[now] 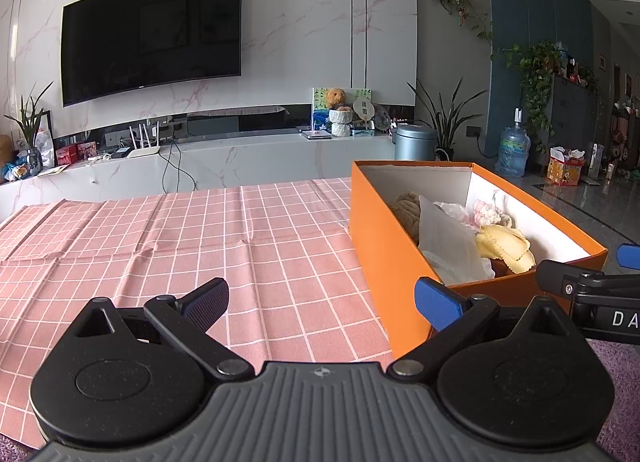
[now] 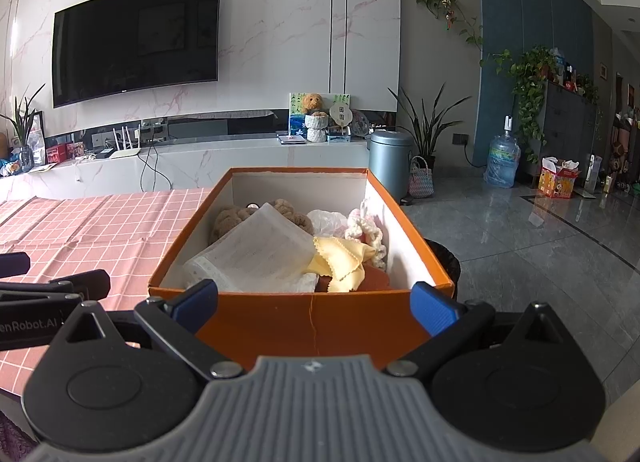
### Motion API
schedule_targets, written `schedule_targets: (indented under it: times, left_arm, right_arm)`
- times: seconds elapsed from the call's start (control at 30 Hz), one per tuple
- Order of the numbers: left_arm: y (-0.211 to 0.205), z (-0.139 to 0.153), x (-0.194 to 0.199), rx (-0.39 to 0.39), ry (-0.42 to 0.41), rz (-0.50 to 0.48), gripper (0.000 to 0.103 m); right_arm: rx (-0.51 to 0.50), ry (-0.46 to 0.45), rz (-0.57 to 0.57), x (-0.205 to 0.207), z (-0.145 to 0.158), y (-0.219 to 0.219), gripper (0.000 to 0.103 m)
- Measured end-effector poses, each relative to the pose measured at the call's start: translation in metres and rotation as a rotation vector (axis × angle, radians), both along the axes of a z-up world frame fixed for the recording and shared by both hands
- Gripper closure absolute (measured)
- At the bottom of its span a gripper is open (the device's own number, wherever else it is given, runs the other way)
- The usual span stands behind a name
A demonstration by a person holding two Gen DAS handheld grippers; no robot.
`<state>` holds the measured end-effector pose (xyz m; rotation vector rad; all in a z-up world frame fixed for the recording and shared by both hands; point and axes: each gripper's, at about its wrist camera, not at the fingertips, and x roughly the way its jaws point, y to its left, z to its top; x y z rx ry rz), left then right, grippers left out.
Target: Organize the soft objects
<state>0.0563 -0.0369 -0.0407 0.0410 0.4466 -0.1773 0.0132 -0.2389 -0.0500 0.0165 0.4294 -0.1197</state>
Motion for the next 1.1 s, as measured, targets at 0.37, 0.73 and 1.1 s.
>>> schedule_targets:
  times: [0.37, 0.73, 1.1]
  left_arm:
    - [-0.0001, 0.0001, -0.0001, 0.001, -0.002, 0.000, 0.000]
    - [-0.0001, 0.0003, 0.0001, 0.000, -0.002, -0.001, 0.000]
    - [0.0013, 0.0019, 0.0000, -0.002, 0.001, 0.001, 0.000]
  right_arm:
    - [0.002, 0.002, 0.000, -0.0010, -0.0030, -0.0006, 0.003]
    - [0.002, 0.002, 0.000, -0.0011, -0.0030, -0.0002, 0.003]
    - [0.001, 0.002, 0.000, -0.0009, -0.0024, -0.0003, 0.003]
